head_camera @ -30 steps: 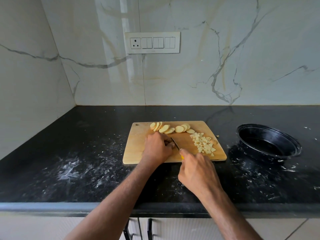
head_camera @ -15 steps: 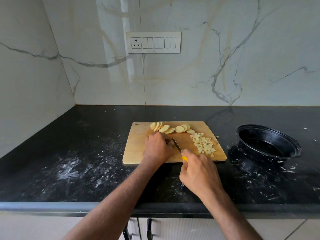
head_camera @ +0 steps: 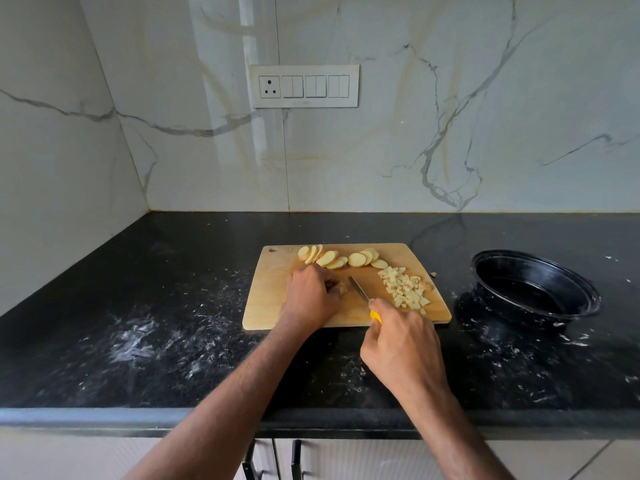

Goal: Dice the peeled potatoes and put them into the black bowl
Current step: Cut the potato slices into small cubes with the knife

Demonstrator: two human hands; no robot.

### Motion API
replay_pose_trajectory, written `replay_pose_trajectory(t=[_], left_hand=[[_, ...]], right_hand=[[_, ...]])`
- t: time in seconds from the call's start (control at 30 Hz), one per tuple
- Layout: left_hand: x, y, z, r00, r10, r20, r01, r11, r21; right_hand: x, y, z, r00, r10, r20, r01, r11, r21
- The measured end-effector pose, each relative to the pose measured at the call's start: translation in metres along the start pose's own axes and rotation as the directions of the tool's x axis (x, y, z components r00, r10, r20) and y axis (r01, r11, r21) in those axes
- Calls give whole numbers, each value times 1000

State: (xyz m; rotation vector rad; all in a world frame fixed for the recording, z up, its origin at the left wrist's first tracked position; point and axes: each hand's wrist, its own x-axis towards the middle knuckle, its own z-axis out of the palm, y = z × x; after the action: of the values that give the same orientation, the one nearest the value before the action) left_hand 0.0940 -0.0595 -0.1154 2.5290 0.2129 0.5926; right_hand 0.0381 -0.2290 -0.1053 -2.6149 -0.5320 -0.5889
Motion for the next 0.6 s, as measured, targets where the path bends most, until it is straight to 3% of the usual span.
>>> replay_pose_trajectory(t=[0.1, 0.27, 0.6], left_hand=[[-5, 2, -3, 999, 49, -14, -50, 998, -37], [-6, 1, -3, 999, 1, -37, -4, 997, -77], [-4, 2, -3, 1000, -23, -21, 22, 998, -62]], right_hand=[[-1, -1, 0, 1000, -22, -4, 23, 1000, 16], [-1, -3, -1, 997, -82, 4, 82, 996, 34], [-2, -1, 0, 998, -67, 20, 66, 997, 49]])
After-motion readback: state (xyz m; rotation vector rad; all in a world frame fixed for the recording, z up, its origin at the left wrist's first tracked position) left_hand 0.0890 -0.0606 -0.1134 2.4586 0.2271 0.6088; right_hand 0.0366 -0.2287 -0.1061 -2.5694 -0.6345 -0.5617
